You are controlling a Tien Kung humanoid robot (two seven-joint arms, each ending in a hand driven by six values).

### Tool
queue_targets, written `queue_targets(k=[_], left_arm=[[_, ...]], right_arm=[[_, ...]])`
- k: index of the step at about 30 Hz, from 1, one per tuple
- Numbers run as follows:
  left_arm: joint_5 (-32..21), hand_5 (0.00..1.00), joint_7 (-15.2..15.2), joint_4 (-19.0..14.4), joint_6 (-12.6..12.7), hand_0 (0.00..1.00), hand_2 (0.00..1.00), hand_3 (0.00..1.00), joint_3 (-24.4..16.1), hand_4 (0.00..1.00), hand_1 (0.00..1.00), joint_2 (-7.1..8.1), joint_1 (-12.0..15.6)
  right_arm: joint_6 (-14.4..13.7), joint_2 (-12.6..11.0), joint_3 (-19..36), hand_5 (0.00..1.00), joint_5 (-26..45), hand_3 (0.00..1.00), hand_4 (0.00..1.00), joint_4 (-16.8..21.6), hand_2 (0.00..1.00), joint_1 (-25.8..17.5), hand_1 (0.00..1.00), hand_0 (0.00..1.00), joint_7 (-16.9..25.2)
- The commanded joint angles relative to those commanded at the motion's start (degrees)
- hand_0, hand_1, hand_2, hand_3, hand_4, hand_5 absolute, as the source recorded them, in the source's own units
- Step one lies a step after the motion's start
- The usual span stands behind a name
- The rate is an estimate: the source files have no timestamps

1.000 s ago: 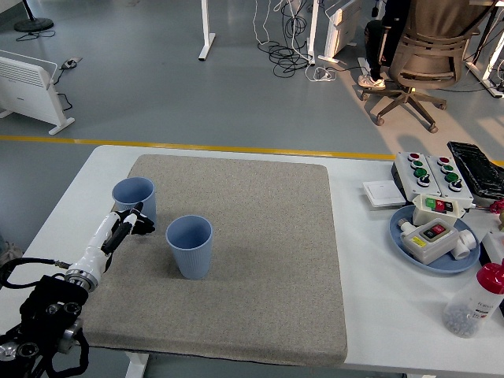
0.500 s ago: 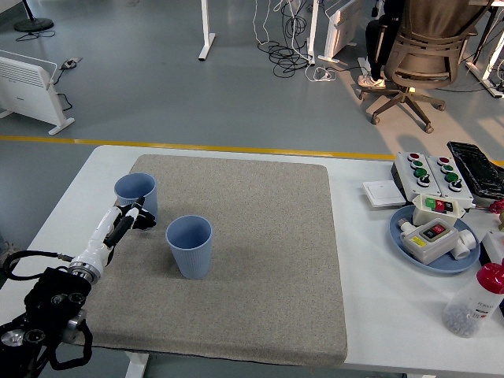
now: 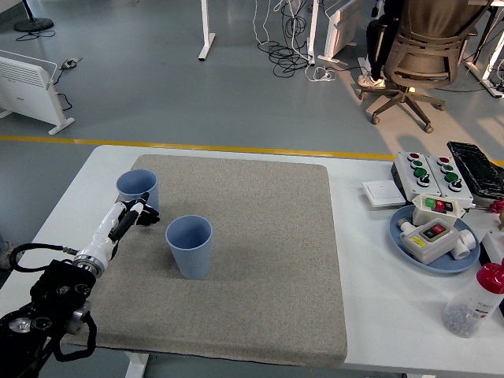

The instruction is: Push cup pick cup insert cup

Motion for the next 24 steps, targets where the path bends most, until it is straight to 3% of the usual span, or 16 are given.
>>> queue_targets(k=[14,19,24], left_arm=[[-1.46,0.998,-0.43,1.29,0.13,0.599,0.461,0.421,0.41,0.598,0.536,-0.31,-1.34],[0.68,0.998,0.33,-1.00,-0.12,0.598,0.461,0.421,-1.49,0.598,0.536,0.14,0.27],[5.79,0.998,2.29,-6.82,-0.79,0.579,0.461,0.421,-6.00,0.597,0.533,1.93,3.89]], right_arm=[[0.06,0.19,-0.33,0.490,0.29,0.584,0.139,0.03,0.629,0.14,0.615,0.669,-0.01],[0.01,0.05,-0.68,0.490,0.88,0.584,0.139,0.01,0.629,0.20,0.615,0.669,0.15],[-0.13,-0.24,-1.05,0.487,1.66,0.585,0.140,-0.04,0.628,0.28,0.615,0.669,0.39]])
